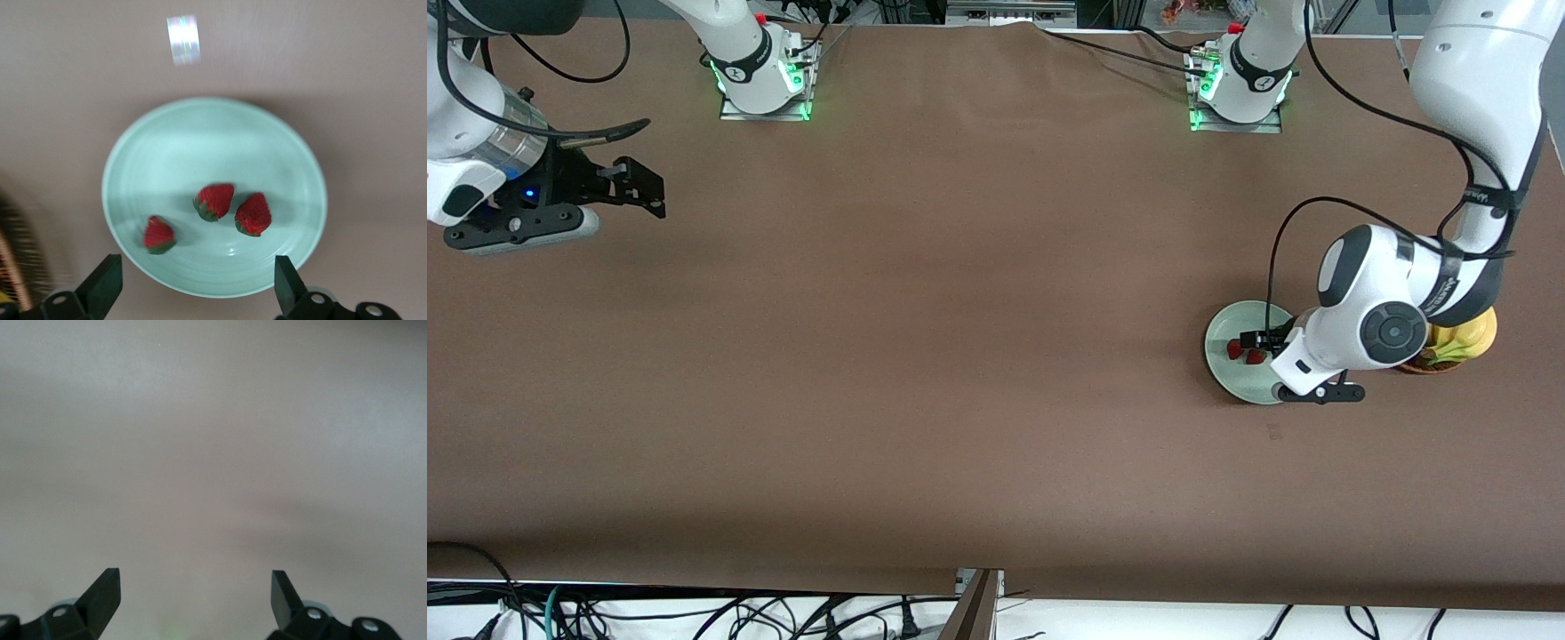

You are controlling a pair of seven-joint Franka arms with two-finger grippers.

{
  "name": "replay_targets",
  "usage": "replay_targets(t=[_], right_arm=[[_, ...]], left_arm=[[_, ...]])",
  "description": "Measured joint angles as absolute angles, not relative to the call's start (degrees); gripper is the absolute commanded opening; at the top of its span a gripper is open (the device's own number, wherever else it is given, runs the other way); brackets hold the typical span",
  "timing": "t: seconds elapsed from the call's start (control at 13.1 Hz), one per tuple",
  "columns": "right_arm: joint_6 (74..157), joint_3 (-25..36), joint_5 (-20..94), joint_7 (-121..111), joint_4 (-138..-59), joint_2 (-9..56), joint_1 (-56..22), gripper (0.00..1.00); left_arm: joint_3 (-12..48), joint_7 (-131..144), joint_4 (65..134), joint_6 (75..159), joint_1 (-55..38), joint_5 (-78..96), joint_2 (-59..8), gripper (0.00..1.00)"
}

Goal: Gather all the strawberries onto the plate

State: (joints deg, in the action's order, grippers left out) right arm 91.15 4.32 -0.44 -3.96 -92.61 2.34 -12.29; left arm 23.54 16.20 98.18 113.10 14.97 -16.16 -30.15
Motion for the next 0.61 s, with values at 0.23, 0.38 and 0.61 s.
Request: replay_targets(t=[0.23, 0.38, 0.61], right_arm=[[91.09, 4.27, -1.19, -3.96, -88.73, 3.78, -12.22, 0.99], [90.92, 4.28, -1.2, -3.96, -88.39, 4.13, -12.09, 0.99], [90.92, 3.92, -1.38, -3.96, -88.34, 4.34, -12.14, 0.99]], left_arm=[[24.47, 14.35, 92.0, 108.34, 14.87, -16.16, -25.36, 1.0], [24.97, 11.4, 85.75, 101.38, 14.84, -16.15, -24.15, 1.0], [25.47, 7.91, 77.3, 91.86, 14.9, -16.15, -23.81, 1.0]])
